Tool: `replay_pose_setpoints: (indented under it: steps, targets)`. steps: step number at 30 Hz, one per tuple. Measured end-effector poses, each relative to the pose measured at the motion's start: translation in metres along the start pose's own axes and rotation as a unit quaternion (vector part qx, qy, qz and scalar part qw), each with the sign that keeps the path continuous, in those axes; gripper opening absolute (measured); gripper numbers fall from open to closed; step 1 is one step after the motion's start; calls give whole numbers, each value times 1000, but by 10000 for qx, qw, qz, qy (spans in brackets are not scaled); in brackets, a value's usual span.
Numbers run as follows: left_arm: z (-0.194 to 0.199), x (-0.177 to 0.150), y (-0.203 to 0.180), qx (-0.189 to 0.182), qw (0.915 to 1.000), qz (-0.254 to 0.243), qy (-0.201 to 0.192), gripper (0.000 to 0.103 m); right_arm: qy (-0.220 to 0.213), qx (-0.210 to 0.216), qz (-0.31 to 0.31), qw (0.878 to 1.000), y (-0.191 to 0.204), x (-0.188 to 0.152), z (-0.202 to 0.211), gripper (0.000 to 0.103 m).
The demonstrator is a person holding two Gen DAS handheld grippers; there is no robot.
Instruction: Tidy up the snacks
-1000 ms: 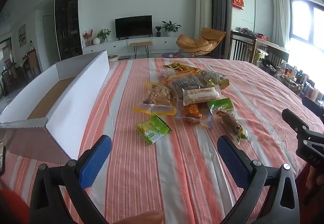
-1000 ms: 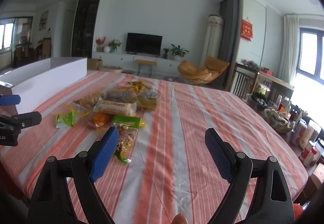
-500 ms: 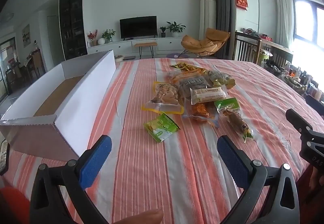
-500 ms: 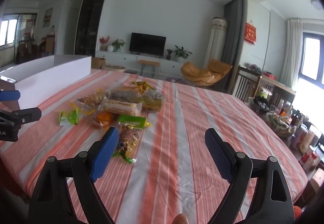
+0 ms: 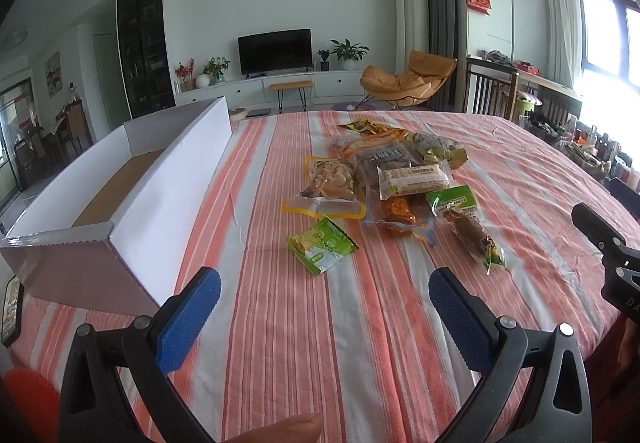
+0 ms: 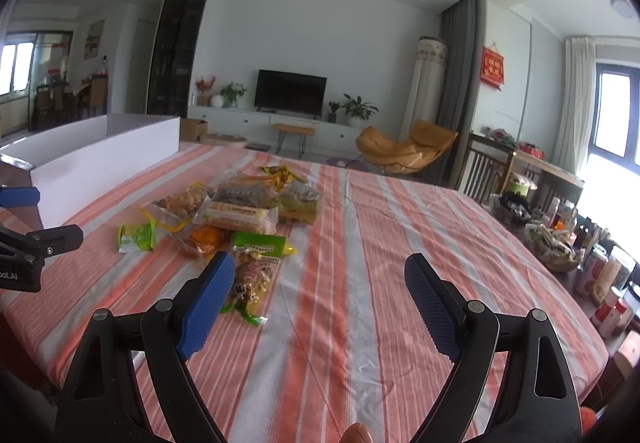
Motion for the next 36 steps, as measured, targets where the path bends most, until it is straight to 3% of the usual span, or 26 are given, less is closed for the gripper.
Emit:
replay_pose_setpoints:
  steps: [24,36]
  targets:
    - [-8,-6,2,117,9999,-12,88,103,115,103,12,9999,0,-6,-9,89]
    - [-38,-19,12,263,9976,65,644,103,336,255,125,9990,7,-12,-15,89]
Point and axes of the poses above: each gripper's, at about its wrist camera, not at the fingertips, and z roughly against the way its jaws point, y to its left, x to its top, the point moved 2 cm from there along -z, roughly the way its jaws point, and after that the axes turned 7 degrees about y, right-handed, at the moved point
